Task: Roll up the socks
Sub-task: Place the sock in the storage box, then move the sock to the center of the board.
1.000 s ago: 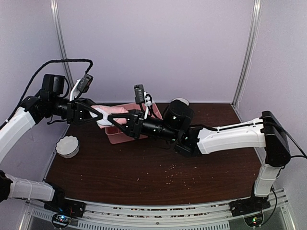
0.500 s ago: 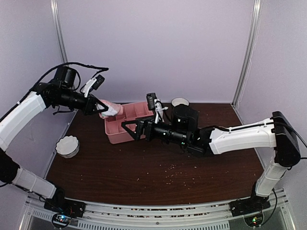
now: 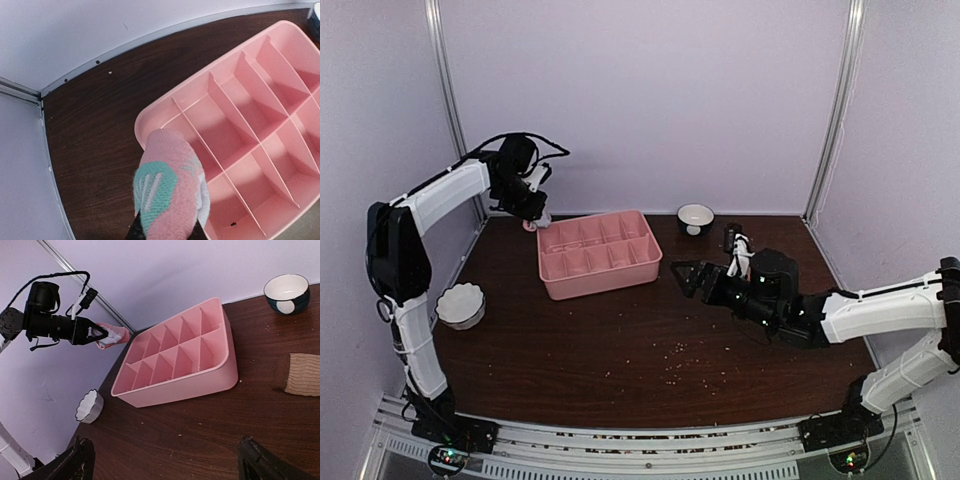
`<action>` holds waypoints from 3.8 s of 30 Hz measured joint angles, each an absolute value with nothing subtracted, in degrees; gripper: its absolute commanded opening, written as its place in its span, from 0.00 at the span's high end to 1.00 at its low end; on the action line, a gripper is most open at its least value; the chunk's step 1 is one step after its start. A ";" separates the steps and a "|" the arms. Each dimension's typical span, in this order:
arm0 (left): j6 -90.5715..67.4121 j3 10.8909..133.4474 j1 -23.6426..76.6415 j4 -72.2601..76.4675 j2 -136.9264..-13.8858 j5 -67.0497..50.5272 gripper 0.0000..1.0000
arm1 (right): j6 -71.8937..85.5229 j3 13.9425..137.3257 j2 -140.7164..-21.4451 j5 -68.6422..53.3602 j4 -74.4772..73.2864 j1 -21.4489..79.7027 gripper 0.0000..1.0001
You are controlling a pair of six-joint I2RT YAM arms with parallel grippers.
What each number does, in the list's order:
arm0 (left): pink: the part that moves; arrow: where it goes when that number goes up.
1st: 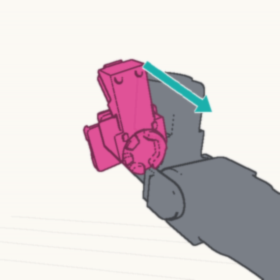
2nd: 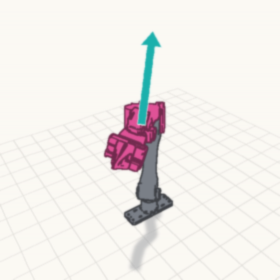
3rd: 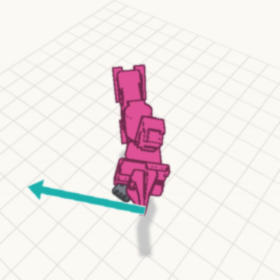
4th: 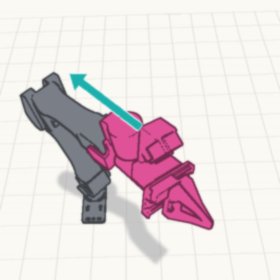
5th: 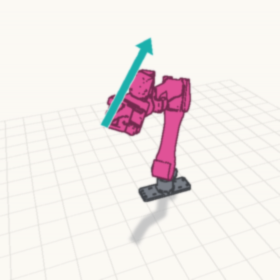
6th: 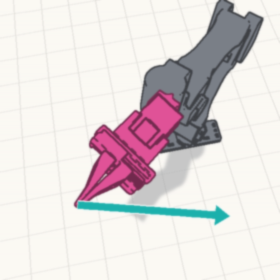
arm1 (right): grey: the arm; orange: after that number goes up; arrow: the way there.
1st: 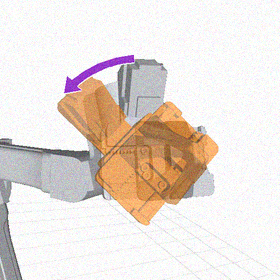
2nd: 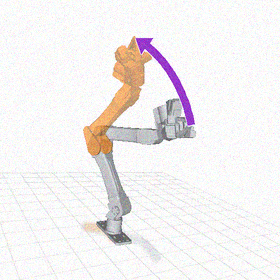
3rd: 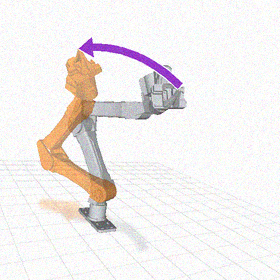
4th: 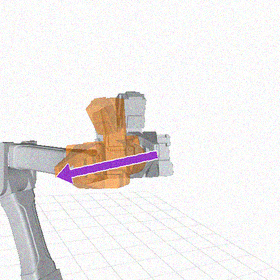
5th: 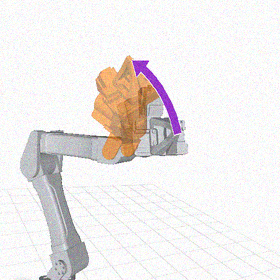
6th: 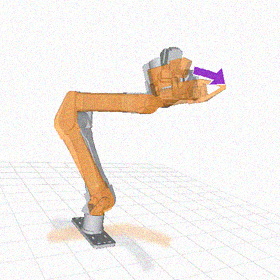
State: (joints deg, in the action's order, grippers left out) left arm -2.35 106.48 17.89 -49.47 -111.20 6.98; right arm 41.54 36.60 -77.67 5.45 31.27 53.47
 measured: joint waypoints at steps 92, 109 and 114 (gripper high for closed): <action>13.50 85.95 18.41 -68.25 -88.33 -3.46 0.10 | 32.64 106.48 -132.79 6.24 -39.31 36.21 0.50; 13.58 83.72 18.41 -71.20 -82.32 -3.33 0.11 | 32.84 101.06 -126.78 -0.12 -39.92 30.94 0.55; 13.58 83.24 18.41 -71.75 -80.53 -2.44 0.11 | 33.10 107.48 -130.78 -1.26 -40.56 31.11 0.71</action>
State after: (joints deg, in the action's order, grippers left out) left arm 13.58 83.24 18.41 -71.75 -80.53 -2.44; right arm 33.10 107.48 -130.78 -1.26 -40.56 31.11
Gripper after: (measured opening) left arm 0.889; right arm 0.373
